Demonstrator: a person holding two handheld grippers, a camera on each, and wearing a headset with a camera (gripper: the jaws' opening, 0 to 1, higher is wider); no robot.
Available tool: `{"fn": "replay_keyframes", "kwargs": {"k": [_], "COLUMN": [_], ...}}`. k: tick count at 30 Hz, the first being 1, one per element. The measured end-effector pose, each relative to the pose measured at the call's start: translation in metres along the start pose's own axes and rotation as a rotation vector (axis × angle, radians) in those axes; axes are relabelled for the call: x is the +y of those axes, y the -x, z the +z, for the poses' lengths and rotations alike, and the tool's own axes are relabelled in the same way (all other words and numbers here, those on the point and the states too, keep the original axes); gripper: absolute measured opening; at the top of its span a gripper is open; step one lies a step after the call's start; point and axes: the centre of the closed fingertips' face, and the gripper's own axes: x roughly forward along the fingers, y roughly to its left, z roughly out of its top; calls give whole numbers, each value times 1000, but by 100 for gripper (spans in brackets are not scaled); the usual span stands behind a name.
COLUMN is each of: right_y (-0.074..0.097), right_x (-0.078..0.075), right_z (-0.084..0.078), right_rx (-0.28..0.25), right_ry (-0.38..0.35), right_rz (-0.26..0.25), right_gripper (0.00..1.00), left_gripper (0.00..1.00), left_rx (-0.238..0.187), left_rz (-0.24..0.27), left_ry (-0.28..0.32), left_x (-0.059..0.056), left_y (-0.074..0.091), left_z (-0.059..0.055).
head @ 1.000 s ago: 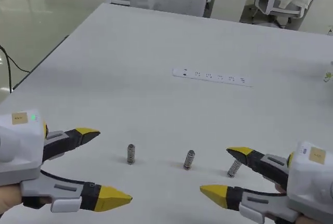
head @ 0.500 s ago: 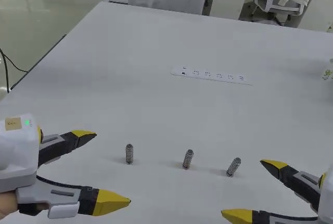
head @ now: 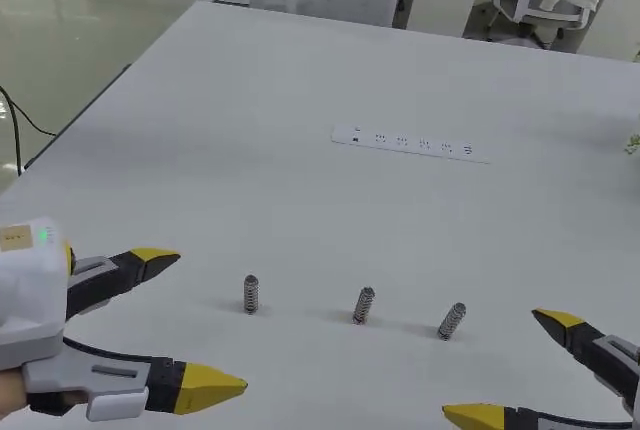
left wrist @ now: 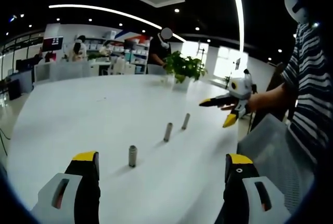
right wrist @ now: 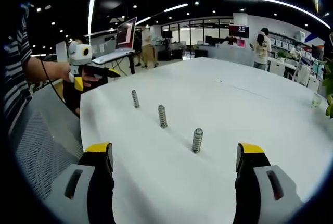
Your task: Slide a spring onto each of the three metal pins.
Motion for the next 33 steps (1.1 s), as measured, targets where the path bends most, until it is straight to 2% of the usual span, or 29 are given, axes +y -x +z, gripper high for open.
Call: {"fn": "replay_keyframes", "kwargs": {"k": [7, 19, 28, 33], "right_y": [-3, -4, -6, -7], "right_x": [5, 2, 3, 3], "right_z": [-2, 3, 5, 7], "right_rx": [8, 2, -7, -13], "right_ry": [13, 13, 13, 10], "right_rz": [9, 5, 4, 2], "right_gripper": [99, 98, 99, 99], "left_gripper": [98, 98, 98, 98], "left_rx": [9, -2, 4, -6], "left_rz": [12, 14, 24, 27], "left_ry": [2, 5, 7, 8], "left_x": [1, -1, 4, 4], "left_y": [4, 1, 4, 3], "left_z": [-7, -4, -7, -4]}}
